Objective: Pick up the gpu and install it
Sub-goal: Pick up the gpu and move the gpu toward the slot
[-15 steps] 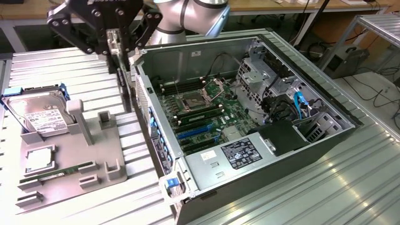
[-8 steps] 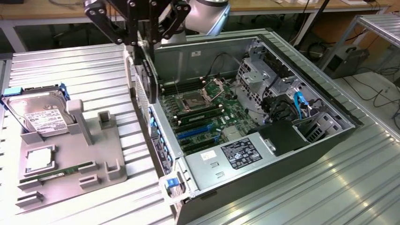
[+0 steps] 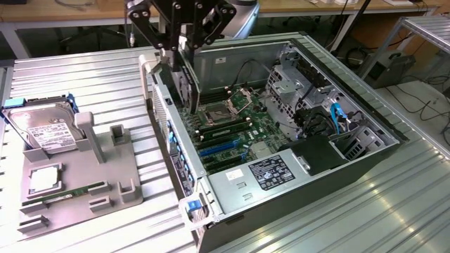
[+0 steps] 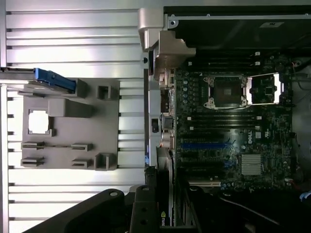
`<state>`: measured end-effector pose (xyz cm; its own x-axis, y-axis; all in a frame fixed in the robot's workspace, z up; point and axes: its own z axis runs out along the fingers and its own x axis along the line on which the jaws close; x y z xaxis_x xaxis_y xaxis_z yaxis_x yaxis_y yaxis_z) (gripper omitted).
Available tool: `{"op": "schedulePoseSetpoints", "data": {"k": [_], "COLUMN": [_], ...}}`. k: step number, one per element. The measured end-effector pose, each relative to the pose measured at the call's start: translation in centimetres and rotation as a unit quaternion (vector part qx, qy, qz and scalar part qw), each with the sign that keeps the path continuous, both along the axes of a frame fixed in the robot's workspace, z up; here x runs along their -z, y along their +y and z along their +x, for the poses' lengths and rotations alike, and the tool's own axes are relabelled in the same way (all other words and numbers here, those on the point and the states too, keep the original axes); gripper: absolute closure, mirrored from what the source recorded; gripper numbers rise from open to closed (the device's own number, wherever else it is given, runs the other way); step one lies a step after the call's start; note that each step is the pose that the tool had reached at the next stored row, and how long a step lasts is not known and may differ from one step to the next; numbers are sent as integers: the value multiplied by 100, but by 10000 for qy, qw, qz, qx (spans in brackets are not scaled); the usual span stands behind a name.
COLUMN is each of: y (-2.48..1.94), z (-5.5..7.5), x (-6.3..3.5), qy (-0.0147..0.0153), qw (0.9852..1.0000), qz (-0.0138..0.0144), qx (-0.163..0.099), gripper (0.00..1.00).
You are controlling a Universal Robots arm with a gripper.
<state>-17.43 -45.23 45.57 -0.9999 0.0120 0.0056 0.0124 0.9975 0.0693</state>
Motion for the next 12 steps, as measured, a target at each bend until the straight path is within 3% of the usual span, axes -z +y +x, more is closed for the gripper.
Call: {"op": "schedulePoseSetpoints", "data": {"k": [12], "y": [0], "z": [703], "x": [263], "qy": [96], "qw": [10000], "qz": [-14], "qx": [-13], "gripper": [74]}}
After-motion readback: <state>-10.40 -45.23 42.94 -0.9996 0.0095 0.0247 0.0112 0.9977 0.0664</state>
